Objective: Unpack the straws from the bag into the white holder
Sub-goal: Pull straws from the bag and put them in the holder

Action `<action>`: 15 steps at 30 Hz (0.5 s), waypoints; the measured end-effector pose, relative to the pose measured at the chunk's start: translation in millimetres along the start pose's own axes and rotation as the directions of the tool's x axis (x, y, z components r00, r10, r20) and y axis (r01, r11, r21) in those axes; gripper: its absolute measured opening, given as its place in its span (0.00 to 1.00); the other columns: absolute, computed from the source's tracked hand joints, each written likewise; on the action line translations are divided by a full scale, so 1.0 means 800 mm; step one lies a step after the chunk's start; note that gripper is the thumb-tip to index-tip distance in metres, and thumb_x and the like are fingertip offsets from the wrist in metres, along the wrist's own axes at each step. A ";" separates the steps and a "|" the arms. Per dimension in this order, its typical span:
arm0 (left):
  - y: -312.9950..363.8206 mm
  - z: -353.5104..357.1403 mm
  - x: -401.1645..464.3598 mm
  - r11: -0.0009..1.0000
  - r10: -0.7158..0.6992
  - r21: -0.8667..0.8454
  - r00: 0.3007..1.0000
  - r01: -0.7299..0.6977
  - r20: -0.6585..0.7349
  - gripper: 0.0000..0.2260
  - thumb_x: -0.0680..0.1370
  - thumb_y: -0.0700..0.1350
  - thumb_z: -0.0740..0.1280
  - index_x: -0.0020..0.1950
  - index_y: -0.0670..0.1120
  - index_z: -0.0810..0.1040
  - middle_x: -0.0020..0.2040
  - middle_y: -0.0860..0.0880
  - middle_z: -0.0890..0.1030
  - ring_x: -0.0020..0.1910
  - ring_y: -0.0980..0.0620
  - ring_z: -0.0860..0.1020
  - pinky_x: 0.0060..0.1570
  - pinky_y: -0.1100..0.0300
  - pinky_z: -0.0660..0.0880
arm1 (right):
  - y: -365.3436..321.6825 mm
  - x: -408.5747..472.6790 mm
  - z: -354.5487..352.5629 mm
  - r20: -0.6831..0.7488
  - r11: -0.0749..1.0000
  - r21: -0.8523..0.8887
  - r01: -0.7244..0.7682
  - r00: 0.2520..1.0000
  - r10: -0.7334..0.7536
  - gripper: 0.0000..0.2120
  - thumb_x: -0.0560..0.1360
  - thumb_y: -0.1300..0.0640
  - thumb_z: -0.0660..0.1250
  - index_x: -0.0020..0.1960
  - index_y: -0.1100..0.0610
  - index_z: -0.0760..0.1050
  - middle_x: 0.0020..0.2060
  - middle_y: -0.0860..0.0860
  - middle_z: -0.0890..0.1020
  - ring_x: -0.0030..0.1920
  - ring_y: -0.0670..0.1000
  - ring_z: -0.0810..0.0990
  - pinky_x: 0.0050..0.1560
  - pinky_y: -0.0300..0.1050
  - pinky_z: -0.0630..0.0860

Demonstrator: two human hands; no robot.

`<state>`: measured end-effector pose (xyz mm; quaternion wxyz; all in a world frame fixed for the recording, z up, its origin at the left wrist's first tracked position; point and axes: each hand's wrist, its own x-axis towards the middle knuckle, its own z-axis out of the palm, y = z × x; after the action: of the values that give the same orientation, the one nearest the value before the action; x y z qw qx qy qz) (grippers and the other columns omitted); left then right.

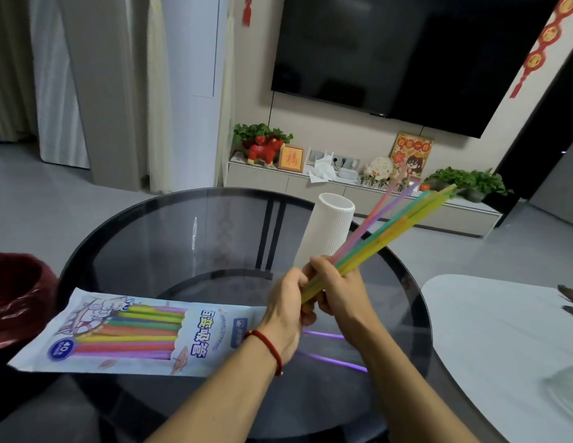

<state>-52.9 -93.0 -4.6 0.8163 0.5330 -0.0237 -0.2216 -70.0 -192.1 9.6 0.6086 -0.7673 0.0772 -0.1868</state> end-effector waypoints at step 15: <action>-0.004 -0.021 0.017 0.976 0.081 0.212 0.986 -0.049 -0.144 0.11 0.83 0.45 0.57 0.46 0.44 0.75 0.36 0.47 0.69 0.28 0.53 0.65 0.27 0.61 0.63 | -0.056 0.050 -0.024 -0.069 0.771 0.634 -0.057 0.989 0.130 0.07 0.77 0.56 0.69 0.45 0.61 0.79 0.34 0.53 0.77 0.34 0.51 0.77 0.40 0.45 0.77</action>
<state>-37.5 -84.8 -17.2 0.7623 0.6297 -0.0021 -0.1496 -45.4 -212.1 64.2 0.8336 -0.5034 0.0813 -0.2126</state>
